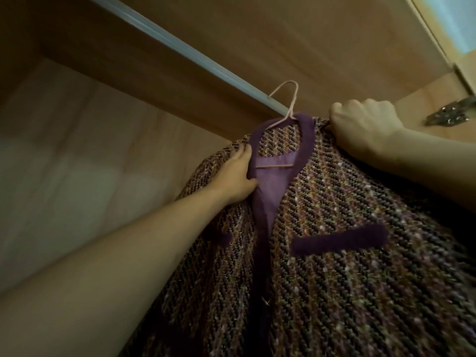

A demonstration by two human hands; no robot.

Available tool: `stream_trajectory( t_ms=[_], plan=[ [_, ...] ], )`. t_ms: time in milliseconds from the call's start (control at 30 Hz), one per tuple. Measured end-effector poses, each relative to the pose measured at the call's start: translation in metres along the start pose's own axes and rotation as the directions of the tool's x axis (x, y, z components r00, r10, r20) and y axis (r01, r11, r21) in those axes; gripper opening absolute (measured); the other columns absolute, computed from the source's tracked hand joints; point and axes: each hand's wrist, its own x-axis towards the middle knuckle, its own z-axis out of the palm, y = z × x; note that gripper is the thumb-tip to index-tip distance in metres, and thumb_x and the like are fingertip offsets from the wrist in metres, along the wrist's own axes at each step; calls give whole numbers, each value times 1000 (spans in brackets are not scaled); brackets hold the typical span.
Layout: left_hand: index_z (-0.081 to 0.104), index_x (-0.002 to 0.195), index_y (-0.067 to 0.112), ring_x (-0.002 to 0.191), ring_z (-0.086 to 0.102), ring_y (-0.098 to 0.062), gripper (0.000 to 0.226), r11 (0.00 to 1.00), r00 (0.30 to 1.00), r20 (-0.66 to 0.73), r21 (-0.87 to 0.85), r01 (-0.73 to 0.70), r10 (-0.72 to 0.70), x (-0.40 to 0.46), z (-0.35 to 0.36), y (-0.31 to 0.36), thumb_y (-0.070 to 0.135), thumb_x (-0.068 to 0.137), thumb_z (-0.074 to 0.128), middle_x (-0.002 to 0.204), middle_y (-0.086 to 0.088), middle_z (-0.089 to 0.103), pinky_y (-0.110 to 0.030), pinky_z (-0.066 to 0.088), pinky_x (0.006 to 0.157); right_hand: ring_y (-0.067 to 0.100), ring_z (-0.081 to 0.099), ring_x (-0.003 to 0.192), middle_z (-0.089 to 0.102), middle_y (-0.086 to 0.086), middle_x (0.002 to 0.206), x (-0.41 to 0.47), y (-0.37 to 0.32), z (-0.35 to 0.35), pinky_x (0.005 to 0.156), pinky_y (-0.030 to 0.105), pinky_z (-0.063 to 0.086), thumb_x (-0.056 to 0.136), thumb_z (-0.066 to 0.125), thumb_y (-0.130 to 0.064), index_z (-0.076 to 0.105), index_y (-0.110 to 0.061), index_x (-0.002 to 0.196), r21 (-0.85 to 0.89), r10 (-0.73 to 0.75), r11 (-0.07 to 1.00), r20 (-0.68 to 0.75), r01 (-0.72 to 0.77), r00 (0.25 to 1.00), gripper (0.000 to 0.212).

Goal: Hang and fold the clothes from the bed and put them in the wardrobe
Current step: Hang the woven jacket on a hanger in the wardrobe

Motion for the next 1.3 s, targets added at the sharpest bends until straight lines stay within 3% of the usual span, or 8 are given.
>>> stream_trajectory(
  t_ms=[133,267,600,800,900,1033,1133,1300],
  plan=[
    [26,151,15,142,27,-34,75,994,990,-98,25,106,-103,7,6,-10,13,83,58,156,-15,27,-51,25,116,39,62,84,59,17,88,9,-5,-11,53,34,33,99,37,-12,55,-4,95,16,42,999,81,-44,996,21],
    [51,130,24,121,50,-37,76,973,972,-89,-95,209,-217,-3,27,-12,67,67,46,133,-13,52,-53,43,99,31,50,68,40,7,68,19,-6,-25,53,33,36,98,45,-15,52,-9,80,52,95,993,175,-105,980,20],
    [8,155,27,148,11,-25,103,954,971,158,-211,213,-182,-38,81,-27,75,76,54,163,-5,2,-38,13,120,36,58,81,42,7,74,13,-31,-5,59,36,37,95,47,-10,53,-10,84,86,99,989,205,-119,974,12],
    [-4,155,27,148,1,-14,105,958,963,268,-267,104,-30,-59,101,-37,57,81,65,162,2,-11,-21,4,112,26,43,59,37,6,62,-7,-32,3,53,33,34,97,45,-14,53,-10,77,35,123,991,121,-128,985,22],
    [-2,154,29,148,-1,-12,100,940,959,283,-316,125,-33,-61,106,-33,65,82,57,162,3,-9,-24,3,116,30,51,79,51,12,86,-20,-44,-4,67,38,39,99,39,-24,61,-7,104,23,164,985,197,-172,967,27],
    [9,155,31,147,4,-7,108,853,953,294,-475,215,-76,-59,109,-20,87,67,36,162,7,4,-36,3,122,40,32,134,37,22,144,-54,-53,-13,110,61,20,88,34,-69,38,-6,142,-102,109,992,385,-75,917,83],
    [15,154,30,146,13,-8,123,824,961,266,-528,207,-71,-58,113,-15,97,54,42,161,7,13,-40,10,121,39,6,147,12,18,159,-83,-51,-16,110,71,8,75,37,-84,18,-9,152,-101,76,994,491,-30,868,109],
    [1,153,38,149,4,-17,138,904,948,305,-373,207,-92,-56,129,-4,94,42,62,162,6,0,-46,13,121,37,-8,147,-5,15,161,-118,-31,-8,104,73,18,64,49,-88,-2,-16,153,-24,37,999,535,-29,844,126]
  ],
)
